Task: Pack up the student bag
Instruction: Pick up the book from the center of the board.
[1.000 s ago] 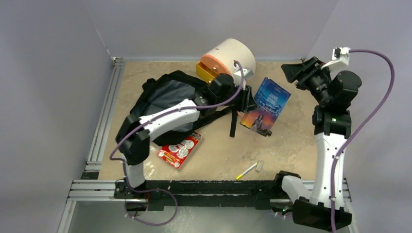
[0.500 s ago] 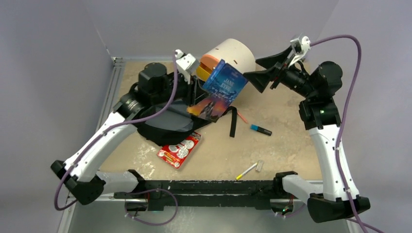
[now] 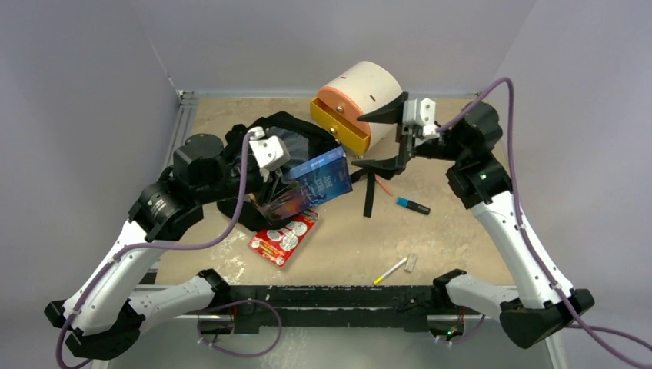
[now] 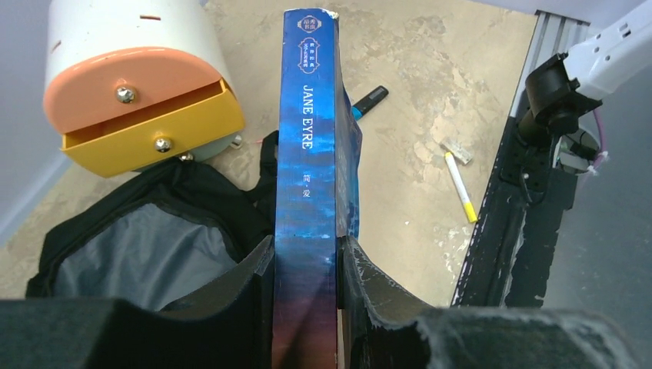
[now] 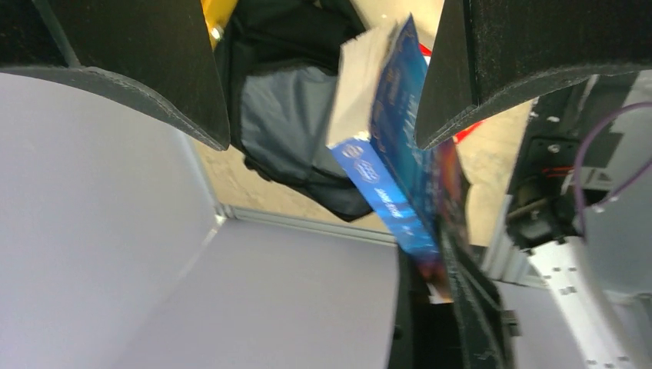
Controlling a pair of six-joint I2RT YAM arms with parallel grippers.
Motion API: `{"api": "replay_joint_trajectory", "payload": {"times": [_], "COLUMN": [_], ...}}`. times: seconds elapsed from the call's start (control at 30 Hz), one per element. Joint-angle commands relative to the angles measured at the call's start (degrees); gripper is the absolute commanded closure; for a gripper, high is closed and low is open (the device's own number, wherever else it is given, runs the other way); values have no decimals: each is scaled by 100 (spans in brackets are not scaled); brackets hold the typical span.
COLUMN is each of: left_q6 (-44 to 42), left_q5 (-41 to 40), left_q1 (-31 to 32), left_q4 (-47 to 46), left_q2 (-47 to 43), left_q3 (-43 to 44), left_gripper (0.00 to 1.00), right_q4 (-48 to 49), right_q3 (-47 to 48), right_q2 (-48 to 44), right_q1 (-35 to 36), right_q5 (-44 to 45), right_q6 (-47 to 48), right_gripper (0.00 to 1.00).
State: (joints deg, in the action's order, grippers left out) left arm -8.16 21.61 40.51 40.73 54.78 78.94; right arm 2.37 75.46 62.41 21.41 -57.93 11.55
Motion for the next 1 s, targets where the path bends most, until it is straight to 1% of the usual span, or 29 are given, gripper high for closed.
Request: {"api": "replay_joint_trajectory", "payload": {"times": [0.0,0.17,0.3,0.43,0.47,0.73,0.8,0.83,0.93,0.97], "left_q6": [-537,-695,-793,-848,-851,-803,-794,-792,-777,-767], "left_q5": [188,399,658,900,935,1009,1030,1044,1080,1082], "left_q1": [-25,-25,-26,-26,-26,-21,-26,-21,-26,-26], "left_q4": [-977,-1012,-1058,-1045,-1044,-1180,-1203,-1207,-1218,-1224], "left_q2": [-207,-229,-296,-368,-390,-497,-482,-478,-432,-419], "left_q3": [242,258,276,307,307,331,335,333,311,300], "left_gripper": [100,100,100,100,100,100,100,100,100,100], "right_q4": [100,601,1200,1255,1263,1222,1257,1283,1541,1690], "right_q3": [-20,-488,-900,-1074,-1122,-1556,-1624,-1646,-1702,-1732], "right_q2": [106,321,282,313,315,250,237,236,238,224], "right_q1": [522,928,960,955,958,957,961,956,962,974], "right_q5": [-477,-521,-505,-548,-567,-1036,-1155,-1219,-1392,-1430], "right_q6": [502,108,-275,-359,-389,-452,-463,-484,-670,-790], "right_gripper": [8,7,6,8,10,41,44,47,60,61]}}
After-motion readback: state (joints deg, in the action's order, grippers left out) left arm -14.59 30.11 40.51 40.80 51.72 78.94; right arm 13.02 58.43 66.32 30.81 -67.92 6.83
